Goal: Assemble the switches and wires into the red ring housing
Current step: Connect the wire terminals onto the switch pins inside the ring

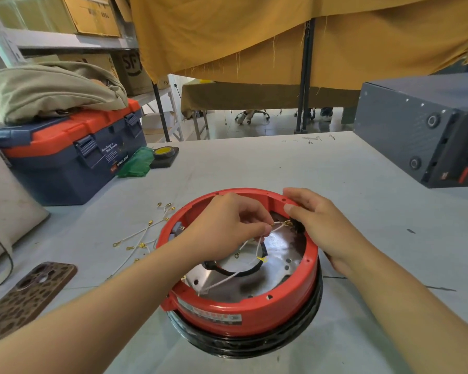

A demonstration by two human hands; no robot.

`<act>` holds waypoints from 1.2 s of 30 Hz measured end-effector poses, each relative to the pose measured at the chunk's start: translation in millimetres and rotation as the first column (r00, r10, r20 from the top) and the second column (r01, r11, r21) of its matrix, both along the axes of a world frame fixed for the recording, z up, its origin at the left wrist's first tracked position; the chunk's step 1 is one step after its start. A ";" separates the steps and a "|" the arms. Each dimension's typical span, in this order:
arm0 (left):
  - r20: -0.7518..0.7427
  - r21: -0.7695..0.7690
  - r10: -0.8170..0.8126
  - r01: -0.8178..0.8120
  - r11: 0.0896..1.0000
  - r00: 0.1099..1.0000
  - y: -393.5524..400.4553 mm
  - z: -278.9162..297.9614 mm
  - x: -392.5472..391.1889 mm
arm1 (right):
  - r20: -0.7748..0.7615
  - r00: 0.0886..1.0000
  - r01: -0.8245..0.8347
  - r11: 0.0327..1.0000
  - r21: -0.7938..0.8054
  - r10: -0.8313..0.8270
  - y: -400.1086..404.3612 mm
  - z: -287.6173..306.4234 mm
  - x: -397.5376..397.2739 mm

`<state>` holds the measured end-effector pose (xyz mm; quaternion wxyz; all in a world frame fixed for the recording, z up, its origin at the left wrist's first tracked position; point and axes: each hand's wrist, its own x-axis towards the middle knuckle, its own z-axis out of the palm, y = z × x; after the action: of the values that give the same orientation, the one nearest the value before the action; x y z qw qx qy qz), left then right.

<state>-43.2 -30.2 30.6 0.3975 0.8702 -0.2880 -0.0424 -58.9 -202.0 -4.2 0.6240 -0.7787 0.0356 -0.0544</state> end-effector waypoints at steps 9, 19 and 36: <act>0.114 0.135 -0.053 0.038 0.990 0.992 -17.4 -0.8 1.4 | -0.026 0.997 0.069 0.996 0.064 -0.068 2.2 -1.8 0.6; 0.168 0.180 -0.016 -0.014 0.983 0.986 -27.1 -4.2 4.9 | -0.039 0.995 0.093 0.992 0.087 -0.089 2.6 -2.6 1.5; 0.275 0.203 0.031 -0.090 0.975 0.961 -31.7 -13.7 3.3 | -0.038 0.996 0.088 0.987 0.132 -0.084 3.1 -3.3 1.2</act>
<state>-40.0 -61.8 16.9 0.2599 0.9139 -0.3063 0.0584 -57.8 -198.9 -7.5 0.6711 -0.7338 0.0830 -0.0663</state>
